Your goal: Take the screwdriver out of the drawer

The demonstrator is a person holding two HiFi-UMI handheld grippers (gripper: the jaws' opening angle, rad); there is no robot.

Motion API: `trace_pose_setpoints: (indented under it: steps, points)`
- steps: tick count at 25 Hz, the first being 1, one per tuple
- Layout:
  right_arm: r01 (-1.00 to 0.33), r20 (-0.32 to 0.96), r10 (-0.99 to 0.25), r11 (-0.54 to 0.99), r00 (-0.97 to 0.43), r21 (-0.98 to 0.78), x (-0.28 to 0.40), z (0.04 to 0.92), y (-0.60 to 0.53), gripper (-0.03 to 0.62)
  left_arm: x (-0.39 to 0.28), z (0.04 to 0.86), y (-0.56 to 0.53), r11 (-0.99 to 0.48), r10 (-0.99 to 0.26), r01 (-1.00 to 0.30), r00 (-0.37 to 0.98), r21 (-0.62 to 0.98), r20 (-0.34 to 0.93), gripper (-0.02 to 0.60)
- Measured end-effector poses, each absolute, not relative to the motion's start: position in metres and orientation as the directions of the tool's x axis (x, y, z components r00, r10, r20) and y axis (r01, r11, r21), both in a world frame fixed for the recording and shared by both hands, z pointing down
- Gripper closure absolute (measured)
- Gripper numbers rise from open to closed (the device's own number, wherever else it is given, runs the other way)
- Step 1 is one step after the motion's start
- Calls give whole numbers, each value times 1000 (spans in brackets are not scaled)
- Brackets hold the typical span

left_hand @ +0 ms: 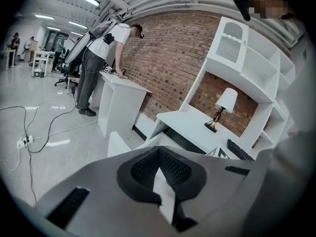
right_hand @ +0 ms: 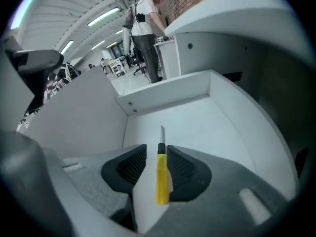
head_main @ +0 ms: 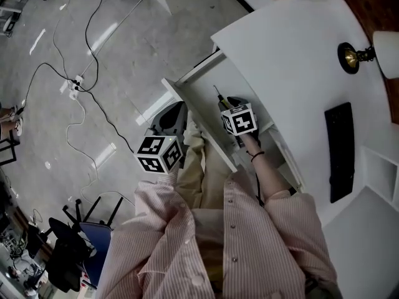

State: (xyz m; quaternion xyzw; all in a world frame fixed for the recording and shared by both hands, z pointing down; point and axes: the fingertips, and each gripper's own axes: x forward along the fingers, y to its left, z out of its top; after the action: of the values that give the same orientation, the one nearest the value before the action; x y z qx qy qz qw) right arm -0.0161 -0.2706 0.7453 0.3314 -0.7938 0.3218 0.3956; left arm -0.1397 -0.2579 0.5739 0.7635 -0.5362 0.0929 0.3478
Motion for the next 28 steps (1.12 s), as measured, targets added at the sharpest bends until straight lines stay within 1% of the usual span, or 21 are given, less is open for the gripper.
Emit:
trace_pose_setpoints:
  steps: [7,14,17,19,22,28]
  points:
    - [-782,893,-212,587,-396,-208,-15,779,-259,479,-138,582,-261,-198,-740,-878,426,436,521,583]
    - [-789,921,-172,584,-350,-190,-9,793,-253,479,-131,583,-265,-214,-724,-874,441,435,530,583]
    - [-781,924,-180,601,-339,-169,-13,794,-253,480,-128,586,-263,-221,-719,-872,448,437,531,583]
    - [-783,929,-193,606,-315,-139,-11,795,-253,500,-127,587,-262,-223,-717,-871,450,437,532,583]
    - [-768,936,-195,632,-292,-108,-9,795,-253,510,-125,587,-259,-224,-714,-871,452,437,535,583]
    - [-755,939,-180,646,-292,-111,-14,797,-255,514,-124,593,-257,-228,-712,-872,453,433,537,583]
